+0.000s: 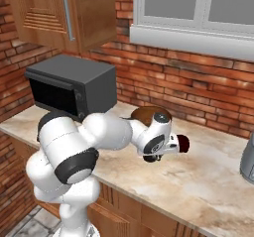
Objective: Clear the mugs and bowl far away from the sink.
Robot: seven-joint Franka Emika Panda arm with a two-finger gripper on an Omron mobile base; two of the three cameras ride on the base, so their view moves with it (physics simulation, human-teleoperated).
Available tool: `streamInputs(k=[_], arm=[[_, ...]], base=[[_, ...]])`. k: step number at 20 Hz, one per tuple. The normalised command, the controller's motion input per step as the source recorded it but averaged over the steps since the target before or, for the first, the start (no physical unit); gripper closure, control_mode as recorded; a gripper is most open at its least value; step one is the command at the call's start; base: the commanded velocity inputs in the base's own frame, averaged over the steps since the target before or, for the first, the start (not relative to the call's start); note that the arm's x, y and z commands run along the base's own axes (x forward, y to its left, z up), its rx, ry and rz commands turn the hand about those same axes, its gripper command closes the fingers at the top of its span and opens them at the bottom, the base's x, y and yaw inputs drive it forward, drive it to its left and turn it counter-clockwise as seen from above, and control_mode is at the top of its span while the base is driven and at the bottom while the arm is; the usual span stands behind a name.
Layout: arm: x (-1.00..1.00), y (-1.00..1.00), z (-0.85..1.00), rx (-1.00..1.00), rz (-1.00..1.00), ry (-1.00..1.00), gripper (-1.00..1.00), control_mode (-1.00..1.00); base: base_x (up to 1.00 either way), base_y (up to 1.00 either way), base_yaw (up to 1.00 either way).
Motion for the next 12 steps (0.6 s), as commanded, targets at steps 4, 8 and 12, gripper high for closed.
streamInputs(k=[4,8,12], arm=[[0.37,-0.01,-0.24,0.0,-0.01,0.0,1.0,-1.0],[0.1,0.0,-0.24,0.0,0.0,-0.02,1.0,-1.0],[0.0,0.0,-0.19,0.0,0.0,-0.08,1.0,-1.0]], base=[[0.0,0.0,0.0],[0.0,0.0,0.0],[0.0,0.0,0.0]])
